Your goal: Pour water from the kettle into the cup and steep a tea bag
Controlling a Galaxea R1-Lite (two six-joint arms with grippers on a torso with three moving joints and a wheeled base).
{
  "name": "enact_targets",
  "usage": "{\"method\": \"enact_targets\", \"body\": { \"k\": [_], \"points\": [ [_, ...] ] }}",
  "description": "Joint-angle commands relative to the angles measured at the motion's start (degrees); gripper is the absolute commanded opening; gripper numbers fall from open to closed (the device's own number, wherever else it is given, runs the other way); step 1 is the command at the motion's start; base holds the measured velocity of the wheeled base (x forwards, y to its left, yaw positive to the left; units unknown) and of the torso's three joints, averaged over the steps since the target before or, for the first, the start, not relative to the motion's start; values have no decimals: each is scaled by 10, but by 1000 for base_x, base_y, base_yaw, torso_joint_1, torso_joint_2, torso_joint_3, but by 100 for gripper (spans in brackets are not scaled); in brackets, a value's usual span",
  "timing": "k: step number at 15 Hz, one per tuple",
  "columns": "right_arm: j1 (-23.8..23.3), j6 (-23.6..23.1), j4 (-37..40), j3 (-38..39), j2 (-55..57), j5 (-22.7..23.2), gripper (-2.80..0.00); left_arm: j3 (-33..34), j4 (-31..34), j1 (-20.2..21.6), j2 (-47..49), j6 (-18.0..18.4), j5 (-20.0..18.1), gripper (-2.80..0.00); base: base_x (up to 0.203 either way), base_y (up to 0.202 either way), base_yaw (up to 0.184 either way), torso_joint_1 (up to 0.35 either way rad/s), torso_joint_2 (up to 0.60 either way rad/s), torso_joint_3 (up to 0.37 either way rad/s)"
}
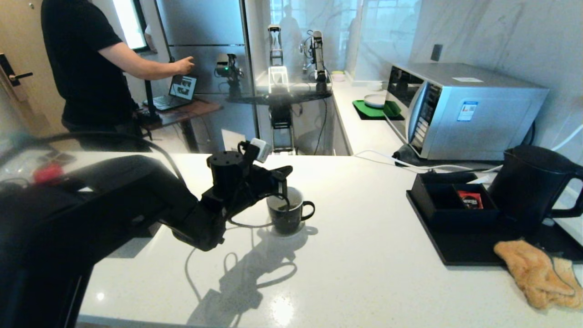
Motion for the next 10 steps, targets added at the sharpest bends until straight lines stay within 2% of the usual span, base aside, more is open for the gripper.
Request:
{"method": "enact_targets", "body": {
  "k": [1, 10],
  "points": [
    [0, -1, 0, 0, 1, 0, -280, -23, -3, -1, -13, -1, 0, -280, 0, 0, 0, 0, 0, 0],
    [0, -1, 0, 0, 1, 0, -280, -39, 5, 0, -47, -1, 0, -280, 0, 0, 0, 0, 0, 0]
  ]
}}
